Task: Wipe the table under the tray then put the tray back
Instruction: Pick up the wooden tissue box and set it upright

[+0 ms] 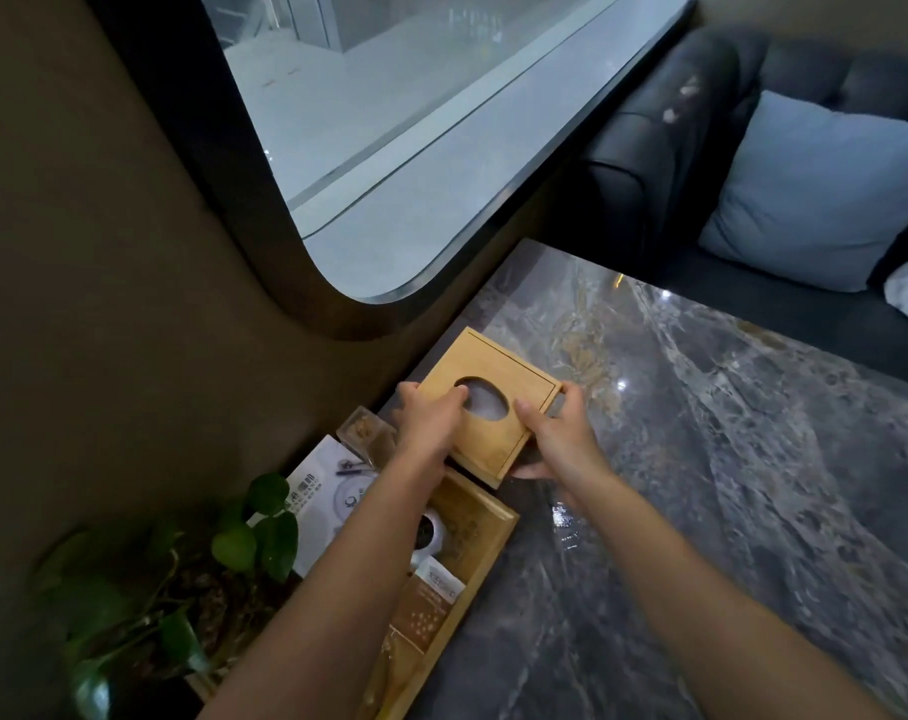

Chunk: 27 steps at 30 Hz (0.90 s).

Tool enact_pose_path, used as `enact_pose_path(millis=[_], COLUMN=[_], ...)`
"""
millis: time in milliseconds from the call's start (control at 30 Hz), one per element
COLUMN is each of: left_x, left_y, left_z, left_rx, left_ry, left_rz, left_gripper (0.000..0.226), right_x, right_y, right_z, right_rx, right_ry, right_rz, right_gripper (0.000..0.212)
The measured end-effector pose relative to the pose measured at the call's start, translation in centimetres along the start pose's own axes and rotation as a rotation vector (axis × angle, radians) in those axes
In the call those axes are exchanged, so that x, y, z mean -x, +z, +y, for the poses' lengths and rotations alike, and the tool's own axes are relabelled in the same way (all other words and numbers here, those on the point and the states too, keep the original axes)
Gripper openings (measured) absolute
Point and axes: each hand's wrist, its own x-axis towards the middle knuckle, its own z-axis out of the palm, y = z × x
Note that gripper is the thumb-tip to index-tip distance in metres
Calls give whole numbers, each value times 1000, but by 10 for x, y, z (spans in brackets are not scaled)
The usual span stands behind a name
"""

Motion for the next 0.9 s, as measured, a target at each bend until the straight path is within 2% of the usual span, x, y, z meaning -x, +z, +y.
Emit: enact_pose_path(millis=[167,233,267,333,367,400,533,767,900], left_x=[-2,9,17,33,37,40,30,15,6], left_y=[-9,-4,-1,8,13,17,23,16,8], left_z=[-2,-3,-5,-12,-17,-21,-42,-57,-52], left_rx=[-88,-269,-477,-931,-1025,-1043,-1096,-1134,-1136], left_ry=[0,79,180,515,671,727,693,708,685], left_rz=[-8,44,93,255,291,277,161,299,325], left_gripper=[69,71,70,67,67,69,84,77,73], right_x=[-10,-12,-12,-13,-13,-13,-9,-16,-21], right_y=[5,-2,-5,-11,-13,-14,-12,1,16], right_z=[-3,-5,-5,-5,-5,-5,-4,-10,-17], right_rx=[44,54,48,7,-15,-28,6,111,117], right_ry=[94,130,147,162,165,163,126,56,42], right_rz=[-41,-76,-76,-47,-37,-35,-77,-136,-149], right_gripper=[34,43,47,51,49,45,32,33,35])
